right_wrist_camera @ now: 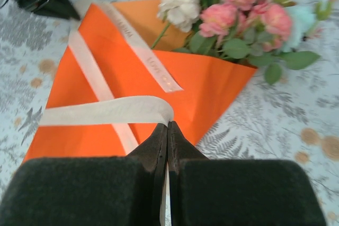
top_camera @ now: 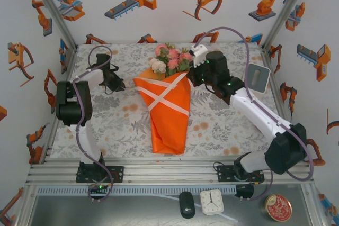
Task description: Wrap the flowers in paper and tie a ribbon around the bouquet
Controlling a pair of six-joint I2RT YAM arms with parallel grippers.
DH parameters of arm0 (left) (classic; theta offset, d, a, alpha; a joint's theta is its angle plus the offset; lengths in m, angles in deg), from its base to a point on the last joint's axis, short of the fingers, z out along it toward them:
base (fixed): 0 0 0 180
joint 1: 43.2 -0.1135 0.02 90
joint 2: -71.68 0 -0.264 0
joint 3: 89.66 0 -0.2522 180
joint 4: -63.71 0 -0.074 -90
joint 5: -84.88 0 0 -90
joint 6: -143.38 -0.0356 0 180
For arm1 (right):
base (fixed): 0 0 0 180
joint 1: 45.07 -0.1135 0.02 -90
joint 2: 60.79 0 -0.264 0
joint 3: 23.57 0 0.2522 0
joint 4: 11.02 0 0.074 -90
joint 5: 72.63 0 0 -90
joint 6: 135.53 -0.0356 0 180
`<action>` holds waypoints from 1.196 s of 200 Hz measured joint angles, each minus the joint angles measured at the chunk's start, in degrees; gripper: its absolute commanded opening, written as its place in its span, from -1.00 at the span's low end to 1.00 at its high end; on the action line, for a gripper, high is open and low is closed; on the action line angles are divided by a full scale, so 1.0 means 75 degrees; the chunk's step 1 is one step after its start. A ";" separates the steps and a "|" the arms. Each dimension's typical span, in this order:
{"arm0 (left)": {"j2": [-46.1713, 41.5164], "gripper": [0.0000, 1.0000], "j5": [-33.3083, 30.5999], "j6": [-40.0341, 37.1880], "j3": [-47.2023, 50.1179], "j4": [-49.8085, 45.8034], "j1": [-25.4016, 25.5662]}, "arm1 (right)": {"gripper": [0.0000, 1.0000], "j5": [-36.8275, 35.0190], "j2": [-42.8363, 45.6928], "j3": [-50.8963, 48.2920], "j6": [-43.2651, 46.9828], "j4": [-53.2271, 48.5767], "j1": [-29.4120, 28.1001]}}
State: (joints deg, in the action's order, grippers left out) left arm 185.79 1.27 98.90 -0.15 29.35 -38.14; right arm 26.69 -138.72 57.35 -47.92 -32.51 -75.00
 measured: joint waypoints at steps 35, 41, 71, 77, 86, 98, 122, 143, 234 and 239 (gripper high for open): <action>-0.0192 -0.03 0.0000 -0.0079 0.0184 0.0009 0.0009 | -1.00 -0.0012 0.0574 0.0012 -0.0210 0.0134 0.0009; -0.0224 0.03 0.0015 -0.0099 0.0187 0.0012 0.0009 | -1.00 0.0061 0.0597 0.0050 -0.0259 0.0119 0.0006; -0.0493 0.19 0.0032 -0.0178 0.0373 -0.0023 -0.0006 | -1.00 0.0501 0.0507 0.0638 -0.0347 -0.0055 -0.0414; -0.0606 0.20 0.0035 -0.0187 0.0452 -0.0052 -0.0020 | -1.00 0.0603 0.0487 0.0801 -0.0347 -0.0087 -0.0586; -0.0816 0.21 0.0023 -0.0198 0.0571 -0.0114 -0.0047 | -1.00 0.0717 0.0463 0.1043 -0.0367 -0.0105 -0.0819; -0.1169 0.23 0.0000 -0.0201 0.0676 -0.0201 -0.0087 | -1.00 0.0868 0.0452 0.1323 -0.0428 -0.0085 -0.1084; -0.1964 0.26 -0.0111 -0.0251 0.0694 -0.0315 -0.0157 | -1.00 0.1029 0.0399 0.1836 -0.0545 -0.0067 -0.1405; -0.2538 0.28 -0.0166 -0.0315 0.0691 -0.0332 -0.0236 | -1.00 0.1043 0.0277 0.2279 -0.0568 -0.0079 -0.1702; -0.3450 0.08 0.1501 -0.3381 0.1029 0.0551 0.1142 | -1.00 0.0309 -0.0146 0.2098 -0.0102 -0.0125 -0.1542; -0.3526 0.08 0.1574 -0.3835 0.1000 0.0618 0.1463 | -1.00 0.0341 -0.0230 0.2037 -0.0099 -0.0137 -0.1396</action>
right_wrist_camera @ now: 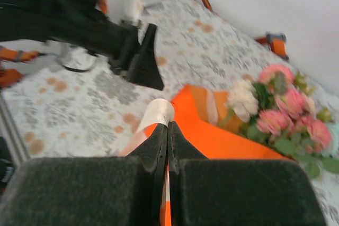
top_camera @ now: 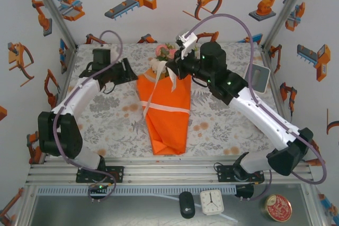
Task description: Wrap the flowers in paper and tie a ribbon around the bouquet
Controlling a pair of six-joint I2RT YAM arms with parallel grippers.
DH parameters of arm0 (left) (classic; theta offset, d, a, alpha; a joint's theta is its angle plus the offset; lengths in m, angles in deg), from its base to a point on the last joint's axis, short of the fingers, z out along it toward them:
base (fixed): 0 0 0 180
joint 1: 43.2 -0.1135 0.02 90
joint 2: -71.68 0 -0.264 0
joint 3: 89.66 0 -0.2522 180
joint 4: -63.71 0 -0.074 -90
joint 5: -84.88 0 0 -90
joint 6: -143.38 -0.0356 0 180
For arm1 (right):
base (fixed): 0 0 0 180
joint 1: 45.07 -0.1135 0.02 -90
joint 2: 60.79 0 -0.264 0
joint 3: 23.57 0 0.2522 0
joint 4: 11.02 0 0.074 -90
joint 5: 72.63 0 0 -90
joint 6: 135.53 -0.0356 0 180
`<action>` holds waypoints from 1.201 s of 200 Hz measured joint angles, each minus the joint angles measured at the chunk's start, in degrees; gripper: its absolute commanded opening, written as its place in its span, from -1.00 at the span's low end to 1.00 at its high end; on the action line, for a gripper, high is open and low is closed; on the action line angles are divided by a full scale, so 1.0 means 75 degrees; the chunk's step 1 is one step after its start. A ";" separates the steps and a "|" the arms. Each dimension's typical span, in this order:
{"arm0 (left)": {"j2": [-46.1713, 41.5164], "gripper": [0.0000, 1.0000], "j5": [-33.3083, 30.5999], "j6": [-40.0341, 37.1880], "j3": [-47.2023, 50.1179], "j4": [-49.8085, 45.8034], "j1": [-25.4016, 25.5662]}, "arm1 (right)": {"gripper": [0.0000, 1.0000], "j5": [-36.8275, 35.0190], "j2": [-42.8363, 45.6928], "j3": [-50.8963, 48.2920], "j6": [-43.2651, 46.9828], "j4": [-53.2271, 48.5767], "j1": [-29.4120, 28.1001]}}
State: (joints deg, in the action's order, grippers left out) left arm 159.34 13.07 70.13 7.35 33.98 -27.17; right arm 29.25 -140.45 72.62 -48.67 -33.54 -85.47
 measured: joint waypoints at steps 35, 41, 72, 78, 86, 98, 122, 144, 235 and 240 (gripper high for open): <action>0.0391 0.11 0.0239 -0.2503 -0.0740 -0.0093 0.1332 | -1.00 0.0417 -0.0460 -0.0297 0.0020 -0.0172 0.0845; 0.0664 0.14 0.0303 -0.2821 -0.1046 -0.0303 0.1335 | -1.00 0.0533 -0.0414 -0.0385 0.0023 -0.0163 0.0880; 0.1518 0.33 0.0799 -0.3958 -0.1612 -0.1087 0.1244 | -1.00 0.1145 0.0160 -0.0851 0.0052 -0.0134 0.0854; 0.1550 0.40 0.0898 -0.4106 -0.1559 -0.1239 0.1271 | -1.00 0.1212 0.0306 -0.0944 0.0052 -0.0099 0.0854; 0.1574 0.46 0.1011 -0.4281 -0.1486 -0.1431 0.1326 | -1.00 0.1268 0.0513 -0.1072 0.0052 -0.0038 0.0854; 0.1606 0.52 0.1145 -0.4476 -0.1393 -0.1664 0.1443 | -1.00 0.1294 0.0761 -0.1224 0.0052 0.0026 0.0854; 0.1845 0.59 0.1148 -0.4785 -0.1352 -0.1985 0.1673 | -1.00 0.1300 0.1040 -0.1378 0.0052 0.0076 0.0854; 0.2171 0.65 0.0968 -0.5042 -0.1311 -0.2285 0.1810 | -1.00 0.1300 0.1081 -0.1445 0.0052 0.0090 0.0854; 0.2649 0.28 0.0510 -0.5505 -0.1303 -0.3751 0.1926 | -1.00 0.1309 0.1081 -0.1588 0.0020 0.0187 0.0857; 0.2655 0.24 0.0510 -0.5502 -0.1303 -0.3800 0.1932 | -1.00 0.1309 0.1081 -0.1597 0.0017 0.0189 0.0857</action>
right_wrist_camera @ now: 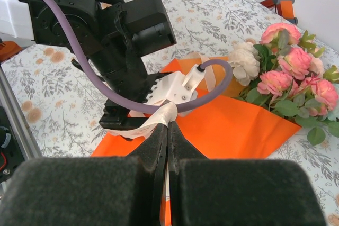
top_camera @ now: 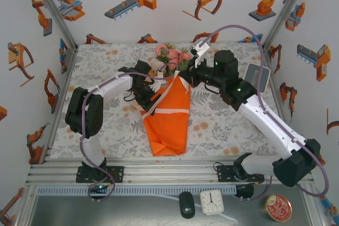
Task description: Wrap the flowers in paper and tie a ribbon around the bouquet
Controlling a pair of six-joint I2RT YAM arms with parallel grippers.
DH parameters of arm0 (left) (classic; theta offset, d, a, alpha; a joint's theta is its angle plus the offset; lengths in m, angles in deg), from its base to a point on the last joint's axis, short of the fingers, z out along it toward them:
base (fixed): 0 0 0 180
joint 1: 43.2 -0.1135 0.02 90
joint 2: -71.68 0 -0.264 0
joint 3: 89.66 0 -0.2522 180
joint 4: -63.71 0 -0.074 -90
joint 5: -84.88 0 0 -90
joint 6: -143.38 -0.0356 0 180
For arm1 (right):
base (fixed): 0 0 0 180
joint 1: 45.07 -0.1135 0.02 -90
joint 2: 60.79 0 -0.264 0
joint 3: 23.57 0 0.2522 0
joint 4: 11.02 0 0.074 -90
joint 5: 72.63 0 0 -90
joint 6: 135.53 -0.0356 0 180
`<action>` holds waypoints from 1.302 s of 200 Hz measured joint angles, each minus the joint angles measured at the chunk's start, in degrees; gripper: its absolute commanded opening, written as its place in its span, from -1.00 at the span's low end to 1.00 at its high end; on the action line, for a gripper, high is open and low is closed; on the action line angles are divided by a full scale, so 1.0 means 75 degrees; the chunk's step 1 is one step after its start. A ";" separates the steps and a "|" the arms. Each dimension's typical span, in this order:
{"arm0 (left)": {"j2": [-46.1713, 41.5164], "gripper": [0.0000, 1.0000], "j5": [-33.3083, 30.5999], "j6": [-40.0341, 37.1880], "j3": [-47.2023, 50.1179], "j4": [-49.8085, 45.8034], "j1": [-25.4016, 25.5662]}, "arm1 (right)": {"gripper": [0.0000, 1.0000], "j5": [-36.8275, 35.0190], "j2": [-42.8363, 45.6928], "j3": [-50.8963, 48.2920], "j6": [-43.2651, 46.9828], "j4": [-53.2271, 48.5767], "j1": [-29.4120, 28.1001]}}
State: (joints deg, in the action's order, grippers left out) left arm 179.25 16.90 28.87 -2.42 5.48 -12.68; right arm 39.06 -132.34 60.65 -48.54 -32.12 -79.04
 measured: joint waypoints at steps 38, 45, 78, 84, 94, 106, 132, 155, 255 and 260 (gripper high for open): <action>0.0085 -0.24 -0.0041 0.0006 0.0000 -0.0192 0.0029 | -1.00 -0.0009 0.0000 -0.0003 0.0000 0.0058 0.0000; 0.0105 -0.38 -0.0055 0.0003 0.0000 -0.0221 0.0035 | -1.00 -0.0015 0.0000 -0.0012 0.0000 0.0079 0.0000; 0.0117 -1.00 0.0061 -0.0003 0.0000 -0.0262 0.0035 | -1.00 -0.0283 -0.0032 -0.0140 -0.0032 0.0268 0.0000; 0.0111 -1.00 0.0140 0.0003 0.0000 -0.0251 0.0035 | -1.00 -0.0414 -0.0050 -0.0198 -0.0035 0.0323 0.0006; 0.0015 -1.00 0.0344 0.0052 0.0093 -0.0047 0.0035 | -1.00 -0.0650 -0.0114 -0.0326 -0.0090 0.0469 0.0020; -0.0294 -1.00 0.0612 0.0175 0.0428 0.0361 0.0032 | -1.00 -0.0895 -0.0245 -0.0475 -0.0207 0.0673 0.0067; -0.1113 -1.00 0.1282 0.0527 0.1160 0.1110 0.0029 | -1.00 -0.1346 -0.0816 -0.0679 -0.0667 0.1116 0.0239; -0.1335 -1.00 0.1731 0.0877 0.1317 0.1743 0.0029 | -1.00 -0.1647 -0.1291 -0.0941 -0.1212 0.1705 0.0306; -0.1393 -1.00 0.2250 0.1577 0.1813 0.2970 -0.0029 | -0.49 -0.0577 -0.4109 -0.1096 -0.2538 0.2620 0.0321; -0.1405 -1.00 0.2273 0.1606 0.1833 0.3016 -0.0032 | -0.41 -0.0501 -0.4127 -0.1107 -0.2512 0.2503 0.0321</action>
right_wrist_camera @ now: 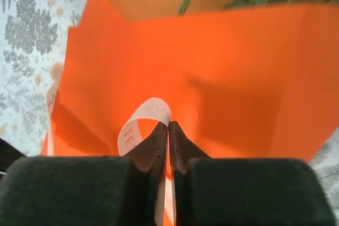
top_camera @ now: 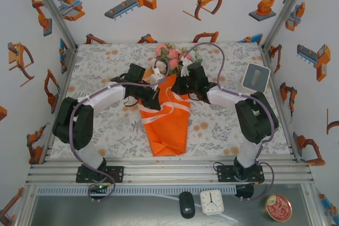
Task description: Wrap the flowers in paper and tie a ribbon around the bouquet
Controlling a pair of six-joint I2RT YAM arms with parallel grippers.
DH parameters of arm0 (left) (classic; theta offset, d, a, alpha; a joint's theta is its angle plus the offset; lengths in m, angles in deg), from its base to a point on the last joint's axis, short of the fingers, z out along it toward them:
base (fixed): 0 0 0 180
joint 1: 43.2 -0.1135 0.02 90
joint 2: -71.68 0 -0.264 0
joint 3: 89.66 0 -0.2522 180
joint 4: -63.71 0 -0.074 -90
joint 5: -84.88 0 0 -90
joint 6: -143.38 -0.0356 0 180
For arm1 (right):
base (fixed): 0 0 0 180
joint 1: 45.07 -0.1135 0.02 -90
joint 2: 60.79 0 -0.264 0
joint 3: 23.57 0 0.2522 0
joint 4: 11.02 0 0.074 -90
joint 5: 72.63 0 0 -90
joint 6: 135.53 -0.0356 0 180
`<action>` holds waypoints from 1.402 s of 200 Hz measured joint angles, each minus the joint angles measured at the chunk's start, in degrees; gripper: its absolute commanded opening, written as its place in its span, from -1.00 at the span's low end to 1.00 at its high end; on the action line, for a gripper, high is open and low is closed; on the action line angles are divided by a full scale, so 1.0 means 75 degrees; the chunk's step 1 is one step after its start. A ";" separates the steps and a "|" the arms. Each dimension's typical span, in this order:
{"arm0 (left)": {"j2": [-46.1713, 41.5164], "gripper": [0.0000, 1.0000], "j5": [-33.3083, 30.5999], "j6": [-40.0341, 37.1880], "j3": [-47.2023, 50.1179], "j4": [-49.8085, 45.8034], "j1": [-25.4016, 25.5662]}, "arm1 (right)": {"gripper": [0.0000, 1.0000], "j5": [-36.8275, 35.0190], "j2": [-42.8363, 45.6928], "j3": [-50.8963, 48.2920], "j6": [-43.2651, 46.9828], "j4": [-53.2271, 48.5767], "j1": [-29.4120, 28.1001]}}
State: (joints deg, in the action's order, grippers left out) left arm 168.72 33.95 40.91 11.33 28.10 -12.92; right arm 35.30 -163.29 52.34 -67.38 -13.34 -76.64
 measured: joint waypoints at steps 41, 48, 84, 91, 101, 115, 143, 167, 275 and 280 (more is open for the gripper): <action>-0.0015 -0.92 0.0117 0.0154 0.0023 0.0192 -0.0093 | -0.59 0.0067 0.0408 0.0009 0.0341 -0.1384 0.0003; -0.0015 -0.89 0.0111 0.0187 0.0023 0.0210 -0.0093 | -0.61 0.0064 0.0530 0.0009 0.0446 -0.1553 0.0009; -0.0006 0.00 0.0093 0.0592 0.0015 0.0420 -0.0085 | -0.94 -0.0003 0.0781 0.0070 0.0915 -0.2040 0.0105; -0.0003 0.10 0.0067 0.0653 0.0000 0.0434 -0.0064 | -1.00 -0.0020 0.0743 0.0070 0.0953 -0.2084 0.0143; -0.0003 0.16 -0.0064 0.0714 -0.0006 0.0466 -0.0003 | -1.00 -0.0058 0.0673 0.0070 0.0985 -0.2116 0.0192; -0.0015 0.26 -0.0455 0.0796 -0.0006 0.0522 0.0149 | -1.00 -0.0093 0.0624 0.0070 0.1003 -0.2189 0.0233; -0.0154 0.30 -0.1580 0.0857 0.0029 0.0764 0.0673 | -1.00 -0.0067 0.0688 0.0079 0.0973 -0.2209 0.0242; -0.0487 0.35 -0.2299 0.0711 0.0262 0.1504 0.1419 | -1.00 -0.0087 0.0863 0.0105 0.0857 -0.2151 0.0242; 0.0918 0.38 -0.2809 -0.2028 -0.0248 0.2789 0.2600 | -1.00 -0.0187 0.0248 0.0720 -0.1341 -0.1827 0.0965; 0.1008 0.38 -0.2798 -0.2101 -0.0309 0.2766 0.2594 | -1.00 -0.0154 0.0204 0.0737 -0.1370 -0.1853 0.0965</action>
State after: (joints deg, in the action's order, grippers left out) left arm 176.28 12.96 25.15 9.01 48.85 6.53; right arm 34.14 -161.76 57.87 -77.65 -27.24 -69.41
